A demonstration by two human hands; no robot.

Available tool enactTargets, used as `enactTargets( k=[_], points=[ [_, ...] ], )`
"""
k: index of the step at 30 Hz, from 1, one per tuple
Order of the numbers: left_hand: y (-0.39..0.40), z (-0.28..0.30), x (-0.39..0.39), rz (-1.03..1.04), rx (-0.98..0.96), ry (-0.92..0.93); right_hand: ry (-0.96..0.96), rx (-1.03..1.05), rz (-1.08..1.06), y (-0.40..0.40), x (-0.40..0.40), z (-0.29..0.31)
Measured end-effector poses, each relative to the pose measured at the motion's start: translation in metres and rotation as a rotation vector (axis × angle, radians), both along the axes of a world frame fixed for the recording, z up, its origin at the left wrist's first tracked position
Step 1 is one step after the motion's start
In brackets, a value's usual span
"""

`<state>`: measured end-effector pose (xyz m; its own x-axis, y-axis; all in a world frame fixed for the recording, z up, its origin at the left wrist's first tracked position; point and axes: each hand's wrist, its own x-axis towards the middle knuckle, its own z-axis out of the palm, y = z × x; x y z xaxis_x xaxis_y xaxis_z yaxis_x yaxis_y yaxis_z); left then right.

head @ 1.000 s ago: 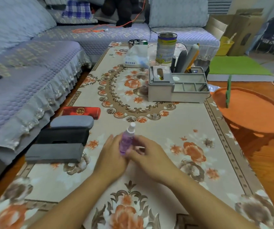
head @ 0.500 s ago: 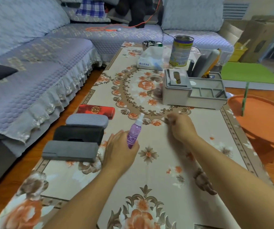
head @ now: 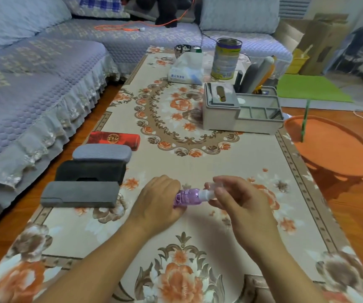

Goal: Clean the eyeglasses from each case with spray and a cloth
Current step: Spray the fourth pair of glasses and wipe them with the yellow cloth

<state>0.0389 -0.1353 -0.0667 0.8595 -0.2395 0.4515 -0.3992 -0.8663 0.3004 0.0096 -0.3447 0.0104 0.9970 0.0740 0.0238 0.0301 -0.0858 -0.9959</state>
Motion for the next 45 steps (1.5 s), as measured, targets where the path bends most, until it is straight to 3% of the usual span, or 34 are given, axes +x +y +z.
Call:
enactTargets(
  k=[4,14,20,33,35,40,42,45],
  points=[
    [-0.002,0.002,-0.002,0.017,0.027,-0.016,0.050,0.135,-0.133,0.000,-0.008,-0.005],
    [-0.003,0.004,-0.003,0.032,0.026,0.003,-0.020,-0.120,-0.063,-0.006,-0.012,-0.012],
    [-0.003,0.004,-0.005,0.029,0.031,0.009,-0.139,-0.296,-0.135,0.011,-0.011,-0.021],
    [-0.007,0.009,-0.004,0.052,-0.007,0.010,-0.092,-0.047,-0.091,0.040,-0.005,-0.021],
    [-0.007,0.003,-0.004,0.046,0.023,0.063,-0.107,-0.058,-0.113,0.029,0.011,-0.016],
    [-0.005,-0.004,0.014,0.454,0.160,0.387,-0.284,-0.099,-0.469,-0.036,0.119,0.041],
    [-0.007,-0.008,0.021,0.443,0.199,0.468,-0.401,-0.222,-0.560,-0.055,0.176,0.056],
    [-0.008,-0.010,0.024,0.436,0.238,0.508,-0.377,-0.413,-0.551,-0.067,0.250,0.043]
  ],
)
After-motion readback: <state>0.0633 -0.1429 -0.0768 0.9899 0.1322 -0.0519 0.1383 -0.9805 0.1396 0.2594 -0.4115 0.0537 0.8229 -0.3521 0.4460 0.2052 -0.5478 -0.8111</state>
